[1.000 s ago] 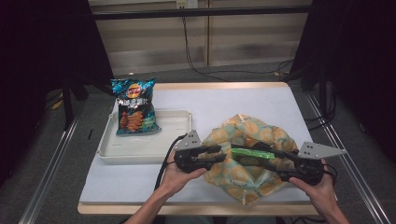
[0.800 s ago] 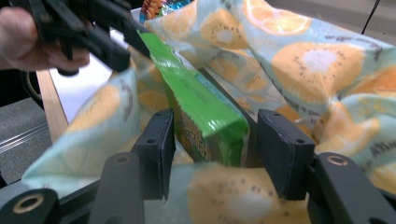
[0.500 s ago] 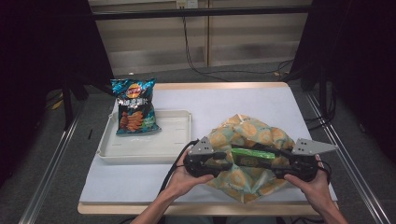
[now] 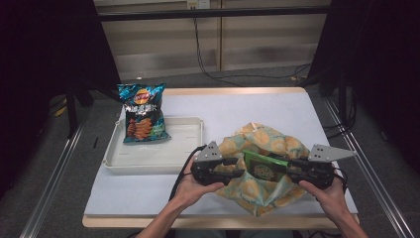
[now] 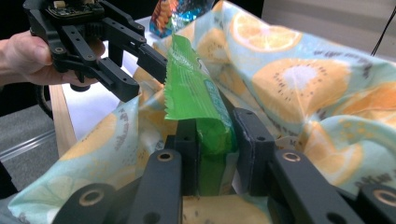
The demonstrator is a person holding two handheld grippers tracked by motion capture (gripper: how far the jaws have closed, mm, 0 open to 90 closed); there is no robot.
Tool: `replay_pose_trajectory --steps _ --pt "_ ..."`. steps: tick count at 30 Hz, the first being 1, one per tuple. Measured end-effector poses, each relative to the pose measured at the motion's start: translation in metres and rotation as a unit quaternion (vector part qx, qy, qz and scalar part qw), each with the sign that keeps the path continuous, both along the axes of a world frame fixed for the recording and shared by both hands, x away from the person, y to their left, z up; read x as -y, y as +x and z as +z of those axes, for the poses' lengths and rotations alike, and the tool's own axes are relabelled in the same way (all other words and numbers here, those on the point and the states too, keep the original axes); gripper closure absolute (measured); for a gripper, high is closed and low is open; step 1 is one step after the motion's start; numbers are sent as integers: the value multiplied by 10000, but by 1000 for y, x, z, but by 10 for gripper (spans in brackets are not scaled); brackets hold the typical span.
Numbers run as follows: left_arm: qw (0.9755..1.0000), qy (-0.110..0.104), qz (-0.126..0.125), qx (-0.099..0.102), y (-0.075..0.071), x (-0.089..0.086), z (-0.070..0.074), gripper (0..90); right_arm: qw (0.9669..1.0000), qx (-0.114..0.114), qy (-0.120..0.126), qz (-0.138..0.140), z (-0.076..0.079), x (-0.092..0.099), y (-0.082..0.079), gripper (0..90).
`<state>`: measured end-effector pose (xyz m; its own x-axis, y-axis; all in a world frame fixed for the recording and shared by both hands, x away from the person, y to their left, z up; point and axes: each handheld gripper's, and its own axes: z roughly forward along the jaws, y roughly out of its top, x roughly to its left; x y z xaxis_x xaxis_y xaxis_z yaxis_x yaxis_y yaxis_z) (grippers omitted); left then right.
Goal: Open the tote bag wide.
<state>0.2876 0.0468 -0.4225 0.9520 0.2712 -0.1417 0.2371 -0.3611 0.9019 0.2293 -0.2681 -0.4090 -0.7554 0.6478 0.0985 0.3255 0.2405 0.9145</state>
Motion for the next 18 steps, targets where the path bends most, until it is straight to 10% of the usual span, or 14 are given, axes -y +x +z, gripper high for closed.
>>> replay_pose_trajectory --steps 18 --pt "9983 -467 -331 104 10 19 27 561 9983 375 319 311 27 3 -7 730"
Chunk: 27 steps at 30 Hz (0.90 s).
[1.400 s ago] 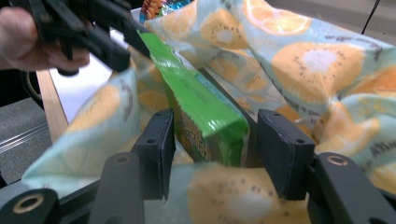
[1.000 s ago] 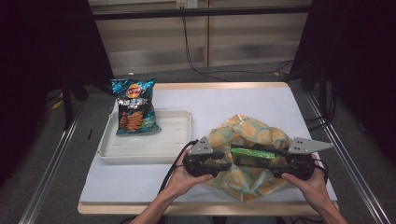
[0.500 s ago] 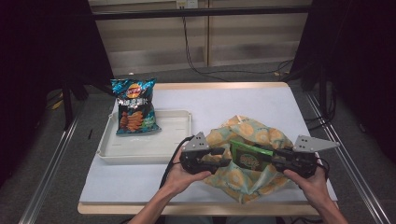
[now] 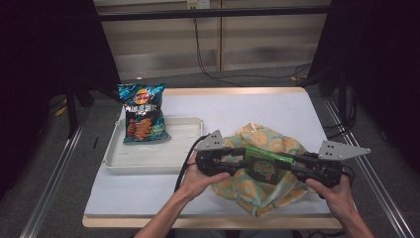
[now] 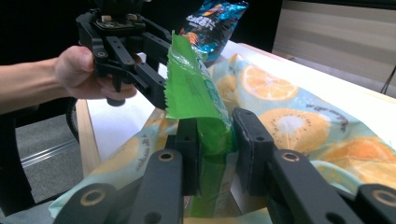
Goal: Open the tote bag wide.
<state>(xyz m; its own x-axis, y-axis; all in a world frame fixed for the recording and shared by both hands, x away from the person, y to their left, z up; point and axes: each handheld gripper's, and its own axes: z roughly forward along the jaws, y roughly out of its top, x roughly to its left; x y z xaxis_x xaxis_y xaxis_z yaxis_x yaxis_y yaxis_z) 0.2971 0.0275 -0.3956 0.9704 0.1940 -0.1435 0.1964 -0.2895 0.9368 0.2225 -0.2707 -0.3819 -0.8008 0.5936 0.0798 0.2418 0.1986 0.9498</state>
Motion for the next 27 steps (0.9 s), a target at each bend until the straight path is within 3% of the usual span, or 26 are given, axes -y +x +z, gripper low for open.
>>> replay_pose_trajectory --steps 3,5,9,10,14,21,27 --pt "9999 -21 -72 -76 0 8 -2 544 10000 7 26 61 2 -1 -1 731" --pt "9999 75 -78 59 -1 12 -4 558 10000 12 23 83 1 -1 -1 731" --pt "9995 246 -148 92 0 14 -7 613 9999 -35 -35 106 -2 -2 -1 730" --pt "9997 160 -185 28 0 14 -8 628 9999 -40 -24 112 -3 -1 -1 731" --pt "9991 159 -396 73 0 10 -6 707 9999 -52 27 124 -4 2 -1 715" --pt "9987 217 -462 85 1 9 -4 741 10000 -54 55 27 -2 4 -3 524" --pt "9991 60 -413 -10 8 0 -1 741 9999 -51 76 -78 -2 7 -6 400"
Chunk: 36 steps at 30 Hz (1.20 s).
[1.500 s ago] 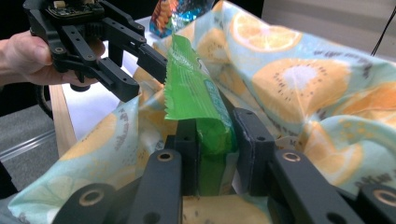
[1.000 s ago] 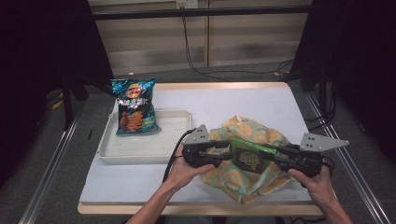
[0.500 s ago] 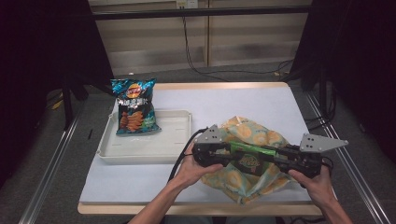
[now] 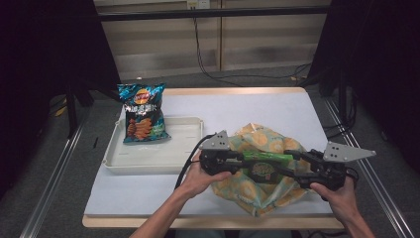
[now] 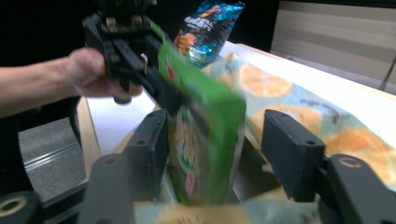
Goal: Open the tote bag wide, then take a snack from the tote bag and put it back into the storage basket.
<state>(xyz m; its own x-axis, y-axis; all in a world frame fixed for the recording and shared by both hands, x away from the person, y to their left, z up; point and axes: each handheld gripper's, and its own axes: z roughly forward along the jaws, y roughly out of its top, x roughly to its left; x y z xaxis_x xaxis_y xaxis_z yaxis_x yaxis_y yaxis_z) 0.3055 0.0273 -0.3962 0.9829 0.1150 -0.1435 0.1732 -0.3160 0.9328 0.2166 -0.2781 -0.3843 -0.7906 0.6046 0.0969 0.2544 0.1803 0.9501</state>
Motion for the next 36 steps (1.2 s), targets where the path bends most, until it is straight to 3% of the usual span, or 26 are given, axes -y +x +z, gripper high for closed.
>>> replay_pose_trajectory --steps 5,16,23,24,25,36 --pt "9999 -19 154 14 4 -7 5 741 9997 -70 -69 -221 -6 2 -3 351" --pt "9996 -242 150 85 3 -15 21 741 9990 -157 -199 -356 -18 -3 -12 223" --pt "9994 -244 190 169 2 -20 34 740 9990 -100 -204 -379 -17 -3 -14 210" --pt "9992 -332 177 150 2 -20 34 740 9990 -98 -201 -378 -16 -3 -14 209" --pt "9990 -277 301 182 1 -22 35 740 9990 -87 -208 -390 -16 -3 -14 208" --pt "9982 -476 226 268 -3 -32 55 740 9989 -38 -203 -409 -16 0 -16 184"
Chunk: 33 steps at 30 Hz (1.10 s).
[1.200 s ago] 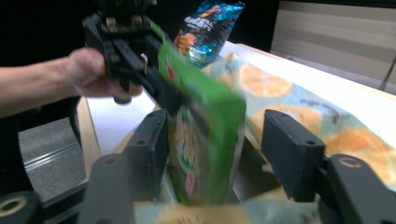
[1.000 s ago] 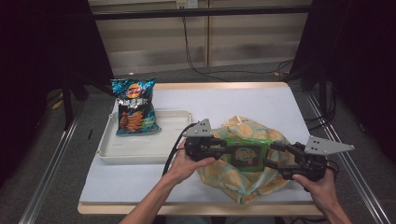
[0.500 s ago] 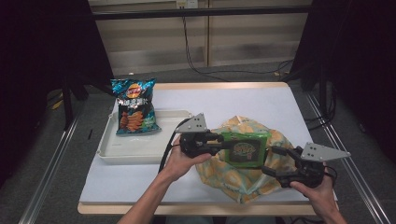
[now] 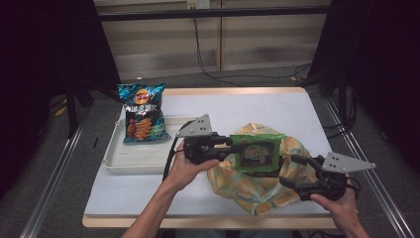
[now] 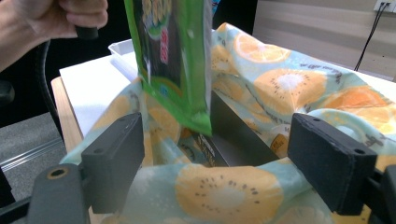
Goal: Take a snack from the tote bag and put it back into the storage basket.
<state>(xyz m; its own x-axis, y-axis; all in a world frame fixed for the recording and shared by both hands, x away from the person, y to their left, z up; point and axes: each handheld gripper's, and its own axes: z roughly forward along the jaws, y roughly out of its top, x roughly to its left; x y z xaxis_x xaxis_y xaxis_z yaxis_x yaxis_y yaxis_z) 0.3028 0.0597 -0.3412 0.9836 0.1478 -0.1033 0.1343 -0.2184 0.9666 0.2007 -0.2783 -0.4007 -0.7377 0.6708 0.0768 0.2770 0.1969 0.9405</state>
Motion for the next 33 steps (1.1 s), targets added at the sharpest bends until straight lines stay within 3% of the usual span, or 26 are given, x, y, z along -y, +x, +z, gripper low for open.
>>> replay_pose_trajectory --steps 4,8,16,19,28,33 --pt "10000 53 46 -18 1 -4 1 740 10000 0 -16 6 -1 -1 0 183" --pt "9998 -104 99 -143 2 -9 4 740 10000 3 -19 4 -1 -2 -1 180" --pt "9997 -79 204 54 2 -12 15 740 10000 22 -52 -9 -1 -4 0 172" --pt "9995 -203 240 36 4 -24 22 739 10000 43 -61 -17 0 -4 0 163" --pt "9981 30 615 22 8 -48 21 739 10000 76 45 -22 0 -1 0 99" --pt "9974 49 721 -29 11 -65 20 739 9999 100 71 -23 0 -4 2 45"
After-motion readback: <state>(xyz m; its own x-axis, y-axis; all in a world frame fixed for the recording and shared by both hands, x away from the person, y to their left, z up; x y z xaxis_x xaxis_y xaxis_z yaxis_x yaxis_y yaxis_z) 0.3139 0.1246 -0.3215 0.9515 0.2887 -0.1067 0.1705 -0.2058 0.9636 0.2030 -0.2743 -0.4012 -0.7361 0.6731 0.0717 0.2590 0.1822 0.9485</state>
